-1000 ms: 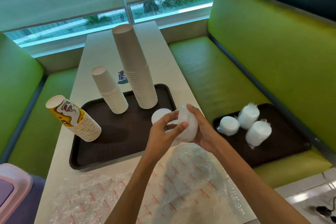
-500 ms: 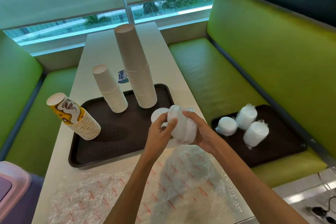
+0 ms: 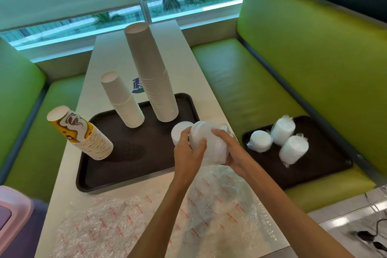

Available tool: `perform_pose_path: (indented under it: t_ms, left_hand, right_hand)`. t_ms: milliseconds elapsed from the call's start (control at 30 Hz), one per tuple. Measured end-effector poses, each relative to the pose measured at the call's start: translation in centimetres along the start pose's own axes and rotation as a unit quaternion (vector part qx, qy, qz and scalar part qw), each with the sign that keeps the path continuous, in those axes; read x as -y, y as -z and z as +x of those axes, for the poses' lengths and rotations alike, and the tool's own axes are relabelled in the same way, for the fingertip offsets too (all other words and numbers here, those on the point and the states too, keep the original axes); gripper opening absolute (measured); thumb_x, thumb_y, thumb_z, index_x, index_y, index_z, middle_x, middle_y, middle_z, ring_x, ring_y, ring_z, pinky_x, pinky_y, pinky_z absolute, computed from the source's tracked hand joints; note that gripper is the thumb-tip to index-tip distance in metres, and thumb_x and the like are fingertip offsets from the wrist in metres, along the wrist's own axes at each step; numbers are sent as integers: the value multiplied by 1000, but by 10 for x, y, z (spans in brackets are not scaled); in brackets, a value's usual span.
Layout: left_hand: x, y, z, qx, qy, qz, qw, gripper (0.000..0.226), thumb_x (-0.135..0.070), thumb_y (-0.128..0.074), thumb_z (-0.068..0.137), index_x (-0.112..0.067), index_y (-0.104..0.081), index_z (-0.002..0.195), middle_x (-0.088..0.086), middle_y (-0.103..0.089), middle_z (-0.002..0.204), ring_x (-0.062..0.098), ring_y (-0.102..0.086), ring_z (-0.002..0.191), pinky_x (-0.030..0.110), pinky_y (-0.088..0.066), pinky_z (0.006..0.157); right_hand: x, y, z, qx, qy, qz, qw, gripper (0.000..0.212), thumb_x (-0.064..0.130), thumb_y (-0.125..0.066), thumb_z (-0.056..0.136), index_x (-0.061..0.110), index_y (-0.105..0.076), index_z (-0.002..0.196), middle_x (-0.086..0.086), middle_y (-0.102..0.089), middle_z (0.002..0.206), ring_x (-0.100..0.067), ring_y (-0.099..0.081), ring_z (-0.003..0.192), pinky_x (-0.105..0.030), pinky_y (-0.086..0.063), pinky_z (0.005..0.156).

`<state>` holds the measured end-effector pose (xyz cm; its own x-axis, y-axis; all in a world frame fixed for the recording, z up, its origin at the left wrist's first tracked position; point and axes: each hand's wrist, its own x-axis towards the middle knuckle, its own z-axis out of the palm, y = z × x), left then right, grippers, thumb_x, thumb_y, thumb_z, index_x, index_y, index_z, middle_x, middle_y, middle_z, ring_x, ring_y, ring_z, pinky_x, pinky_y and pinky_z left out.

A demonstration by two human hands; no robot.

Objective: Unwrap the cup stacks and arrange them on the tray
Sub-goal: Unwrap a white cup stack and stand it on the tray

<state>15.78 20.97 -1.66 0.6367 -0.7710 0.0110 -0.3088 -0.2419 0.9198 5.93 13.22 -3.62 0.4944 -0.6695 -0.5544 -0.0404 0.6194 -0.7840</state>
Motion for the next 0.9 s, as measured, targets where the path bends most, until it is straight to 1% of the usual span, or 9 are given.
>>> perform_pose_path:
  t_ms: [133, 233, 300, 367, 500, 600, 733, 800, 900]
  left_hand:
    - [0, 0, 12, -5, 29, -42, 999, 41, -17, -62, 91, -15, -50, 129, -5, -54, 113, 11, -55, 98, 23, -52, 81]
    - [-2, 12, 36, -37, 82, -130, 987, 33, -12, -62, 90, -10, -52, 121, 3, -58, 107, 16, -57, 95, 40, -54, 86]
    - [-1, 23, 56, -66, 119, -176, 975, 31, -11, -60, 91, -8, -52, 121, 5, -58, 106, 18, -56, 98, 41, -54, 85]
    - [7, 33, 79, -78, 149, -180, 969, 36, -12, -57, 93, -6, -50, 128, 7, -56, 113, 20, -55, 104, 33, -54, 75]
    - [32, 38, 106, -46, 220, -135, 965, 37, -13, -56, 93, -6, -50, 129, 13, -54, 126, 25, -54, 110, 27, -51, 68]
    - [44, 33, 111, -22, 228, -71, 971, 34, -14, -55, 93, -5, -54, 126, 14, -56, 126, 26, -54, 102, 25, -48, 66]
    - [51, 23, 114, -10, 205, 1, 979, 31, -16, -54, 94, -3, -57, 122, 16, -58, 121, 33, -55, 105, 38, -46, 84]
    - [55, 20, 116, -5, 187, 29, 982, 30, -16, -53, 93, -2, -59, 119, 16, -60, 117, 23, -52, 95, 33, -42, 77]
    - [58, 18, 116, -3, 171, 80, 982, 36, -19, -51, 92, -2, -57, 123, 13, -61, 117, 21, -53, 100, 30, -39, 78]
  right_hand:
    - [0, 6, 4, -6, -7, 24, 1000, 115, 61, -81, 39, 23, -39, 140, -13, -57, 128, -31, -61, 110, -47, -59, 78]
    - [3, 15, 5, -14, 1, 39, 999, 109, 60, -81, 42, 24, -43, 138, -9, -58, 129, -26, -62, 111, -39, -58, 71]
    - [7, 23, 5, -23, 13, 48, 998, 85, 54, -80, 57, 23, -52, 131, -6, -62, 124, -21, -63, 107, -35, -56, 66]
    - [9, 32, 8, -36, 18, 64, 997, 55, 46, -71, 74, 22, -58, 123, -4, -65, 116, -19, -64, 100, -32, -55, 62]
    - [8, 45, 14, -49, 5, 93, 994, 69, 50, -72, 60, 22, -59, 122, -7, -66, 113, -23, -64, 102, -35, -55, 64]
    - [4, 52, 17, -51, 2, 118, 992, 54, 45, -71, 71, 22, -60, 118, -6, -67, 106, -24, -64, 100, -36, -55, 68]
    - [0, 60, 22, -40, 2, 127, 991, 46, 45, -74, 71, 23, -65, 109, -6, -70, 100, -25, -65, 98, -39, -56, 75]
    - [1, 62, 21, -36, 8, 130, 991, 29, 42, -66, 80, 24, -65, 103, -2, -72, 93, -21, -66, 92, -33, -56, 67]
    - [3, 61, 20, -31, 12, 129, 991, 25, 40, -61, 83, 26, -64, 103, -1, -72, 92, -19, -66, 90, -29, -55, 59]
